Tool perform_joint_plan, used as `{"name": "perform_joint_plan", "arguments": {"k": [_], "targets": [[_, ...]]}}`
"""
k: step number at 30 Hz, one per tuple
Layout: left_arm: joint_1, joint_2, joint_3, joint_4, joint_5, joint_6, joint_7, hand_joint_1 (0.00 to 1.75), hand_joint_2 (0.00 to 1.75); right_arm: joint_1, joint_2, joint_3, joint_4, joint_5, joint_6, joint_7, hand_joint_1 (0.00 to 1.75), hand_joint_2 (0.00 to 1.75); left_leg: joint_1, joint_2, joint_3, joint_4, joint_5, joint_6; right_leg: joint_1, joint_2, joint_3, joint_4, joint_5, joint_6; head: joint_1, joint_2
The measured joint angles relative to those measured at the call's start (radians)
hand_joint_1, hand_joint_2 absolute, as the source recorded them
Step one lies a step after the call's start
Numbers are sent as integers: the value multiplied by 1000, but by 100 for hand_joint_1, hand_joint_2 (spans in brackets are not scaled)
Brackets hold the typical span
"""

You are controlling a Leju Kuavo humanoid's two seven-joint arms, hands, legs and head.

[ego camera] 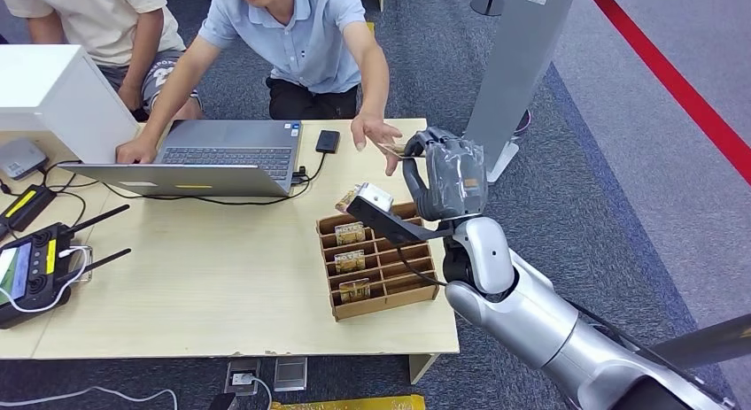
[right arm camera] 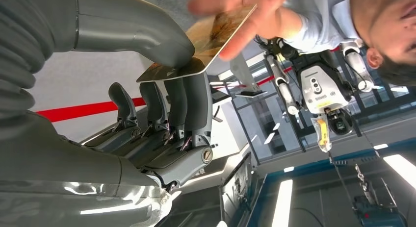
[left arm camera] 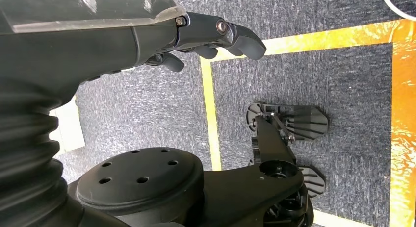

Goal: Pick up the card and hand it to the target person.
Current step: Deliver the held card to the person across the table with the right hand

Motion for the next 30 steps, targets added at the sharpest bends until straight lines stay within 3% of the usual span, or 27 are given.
{"name": "perform_joint_plan", "arguments": {"k": [4,8,12,22,30], "targets": [[0,0,0,0,1,-9,-3,0,175,-1,3,3,15,2,-7,3,134,175,0,0,0,0,0,0,0,0,0,0,0,0,1,0],[0,0,0,0,2,-17,-9,0,175,-1,7,5,29,2,-13,3,0,175,0,0,0,0,0,0,0,0,0,0,0,0,1,0],[1,0,0,0,1,-20,-21,0,0,-1,10,5,38,-14,-26,0,0,175,0,0,0,0,0,0,0,0,0,0,0,0,0,0],[11,0,0,0,27,-11,-26,0,0,8,15,1,20,-191,-90,-66,0,175,0,0,0,0,0,0,0,0,0,0,0,0,1,0],[35,0,0,0,51,10,-43,0,0,120,-5,-30,-134,-619,-117,-209,0,175,0,0,0,0,0,0,0,0,-1,0,0,0,1,0]]}}
